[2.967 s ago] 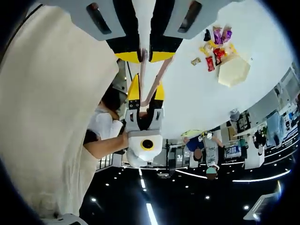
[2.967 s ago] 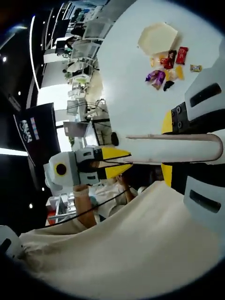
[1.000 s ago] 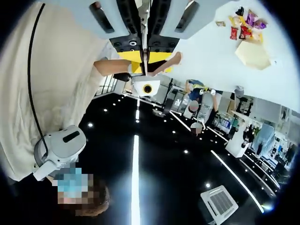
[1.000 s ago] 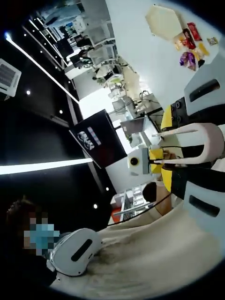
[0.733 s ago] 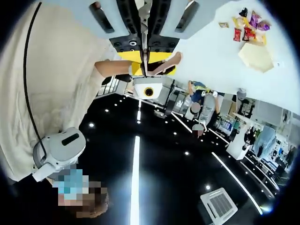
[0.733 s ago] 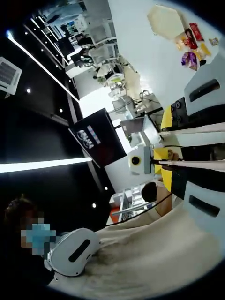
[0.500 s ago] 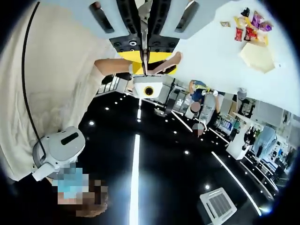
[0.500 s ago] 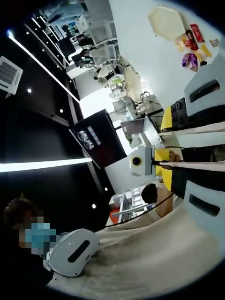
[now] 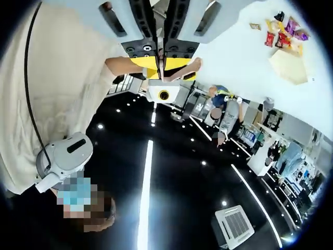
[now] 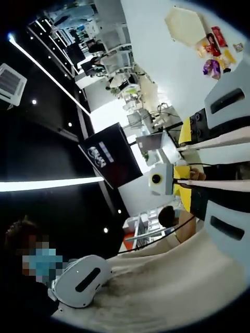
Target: Place the target food into the container with the food tongs after gripping and lifting it, then release it inside without dropping or visibly crushing the food.
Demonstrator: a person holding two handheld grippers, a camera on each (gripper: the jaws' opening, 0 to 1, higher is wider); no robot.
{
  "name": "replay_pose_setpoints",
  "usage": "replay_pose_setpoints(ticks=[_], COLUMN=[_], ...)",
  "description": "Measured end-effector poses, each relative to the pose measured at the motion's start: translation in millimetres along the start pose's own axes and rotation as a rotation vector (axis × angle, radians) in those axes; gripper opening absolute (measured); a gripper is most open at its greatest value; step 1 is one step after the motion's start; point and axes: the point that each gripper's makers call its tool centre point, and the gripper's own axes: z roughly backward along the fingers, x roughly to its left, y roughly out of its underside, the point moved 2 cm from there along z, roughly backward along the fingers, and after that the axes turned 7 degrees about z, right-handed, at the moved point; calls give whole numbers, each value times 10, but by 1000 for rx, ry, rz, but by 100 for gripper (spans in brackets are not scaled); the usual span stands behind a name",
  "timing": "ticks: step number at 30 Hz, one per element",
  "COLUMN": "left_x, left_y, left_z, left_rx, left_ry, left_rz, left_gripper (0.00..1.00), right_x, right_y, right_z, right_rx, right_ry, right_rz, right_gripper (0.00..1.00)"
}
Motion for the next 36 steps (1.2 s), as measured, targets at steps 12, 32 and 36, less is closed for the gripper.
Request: replay_pose_setpoints(ticks=[12,32,36], left_x=[-17,292,433], left_y=[23,29,93], left_z=[-62,193,346], left_rx=[7,8,97], left_ry=[4,-194,-304], left_rz=[8,-25,-110], left_gripper=[0,0,3], right_x=[20,-232,-344], right_y=[23,246,339], right_z=[-1,112,227], right_rx=[15,81,107], right_ry=[-7,123,169], right_rz=[5,49,55], right_gripper=[28,25,25])
